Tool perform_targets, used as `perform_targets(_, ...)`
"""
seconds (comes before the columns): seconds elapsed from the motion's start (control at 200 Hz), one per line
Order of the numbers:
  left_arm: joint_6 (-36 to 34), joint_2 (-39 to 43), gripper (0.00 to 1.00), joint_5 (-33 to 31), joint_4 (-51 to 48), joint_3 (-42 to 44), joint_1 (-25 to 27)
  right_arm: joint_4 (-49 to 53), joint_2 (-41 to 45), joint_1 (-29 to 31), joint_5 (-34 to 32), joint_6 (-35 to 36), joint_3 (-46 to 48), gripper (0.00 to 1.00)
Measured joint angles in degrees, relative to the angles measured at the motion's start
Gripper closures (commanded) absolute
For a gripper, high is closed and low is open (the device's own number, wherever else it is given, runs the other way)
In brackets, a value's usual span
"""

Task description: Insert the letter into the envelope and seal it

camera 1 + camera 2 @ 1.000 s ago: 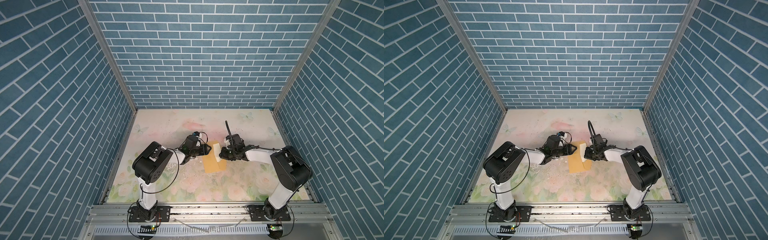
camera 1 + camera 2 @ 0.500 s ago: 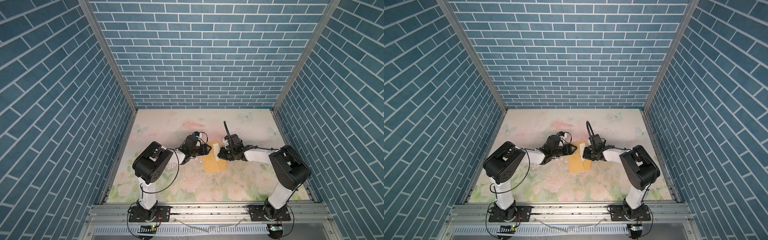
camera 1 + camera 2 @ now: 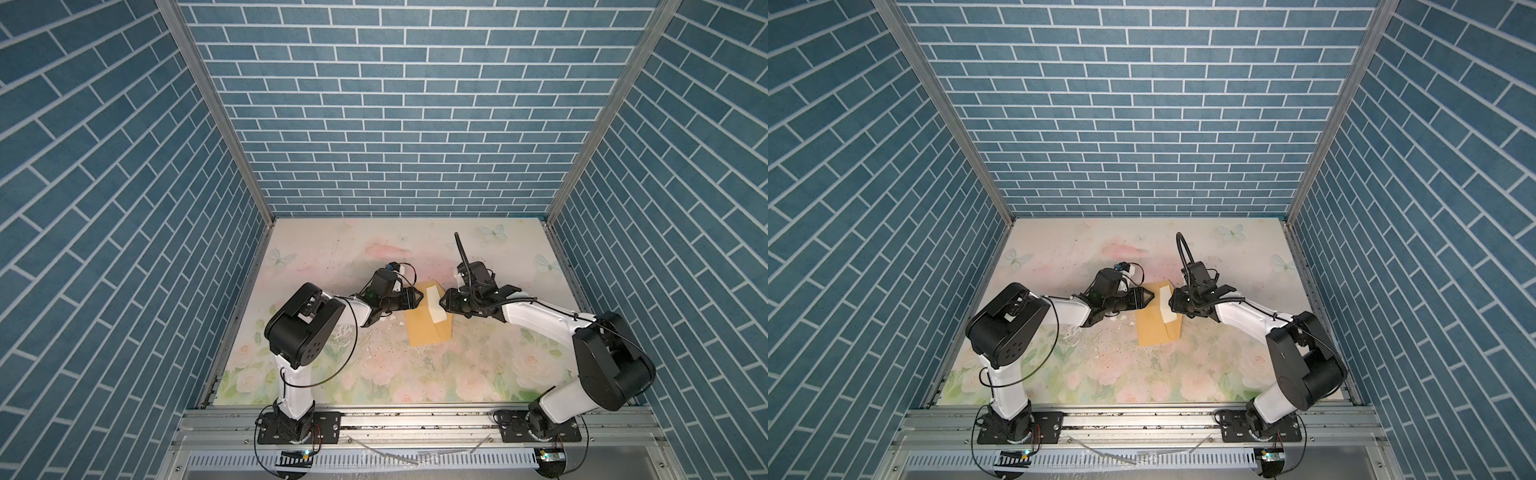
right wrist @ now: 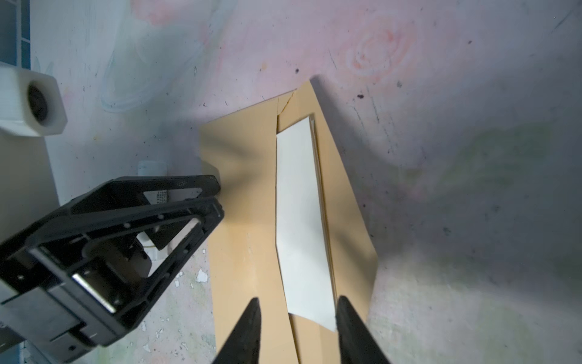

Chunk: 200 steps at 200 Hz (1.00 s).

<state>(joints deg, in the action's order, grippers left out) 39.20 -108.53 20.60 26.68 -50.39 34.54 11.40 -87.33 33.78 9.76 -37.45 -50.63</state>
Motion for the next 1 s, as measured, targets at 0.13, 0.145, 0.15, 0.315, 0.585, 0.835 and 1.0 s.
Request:
perform_targets(0.13,-1.14,3.76,0.3,-0.24,-4.2,-1.77,0.07,0.92,0.31,-0.02,-0.74,0.42,-1.14,0.48)
perform_targets(0.145,-1.36,4.33,0.3,-0.33,-4.52,-1.99,0.07,1.01,0.31,0.0,-0.83,0.44,-1.33,0.47)
perform_targets(0.15,-1.44,4.76,0.29,-0.37,-4.81,-2.1,0.07,1.03,0.31,0.0,-0.83,0.44,-1.38,0.47)
perform_targets(0.315,-3.32,12.66,0.25,-2.1,-8.63,-2.73,0.15,1.33,-1.07,0.0,-1.01,0.48,-3.82,0.4)
perform_targets(0.585,-4.55,18.86,0.22,-6.4,-14.86,-0.33,0.33,0.96,-6.01,0.0,-0.61,0.44,-4.83,0.36)
perform_targets(0.835,-4.04,17.09,0.27,-7.58,-18.14,0.2,1.53,-0.04,-9.33,0.04,-0.04,0.37,-4.92,0.35)
perform_targets(1.0,-3.74,13.31,0.32,-7.52,-18.47,0.17,2.01,-0.74,-10.6,0.04,0.11,0.24,-4.94,0.36)
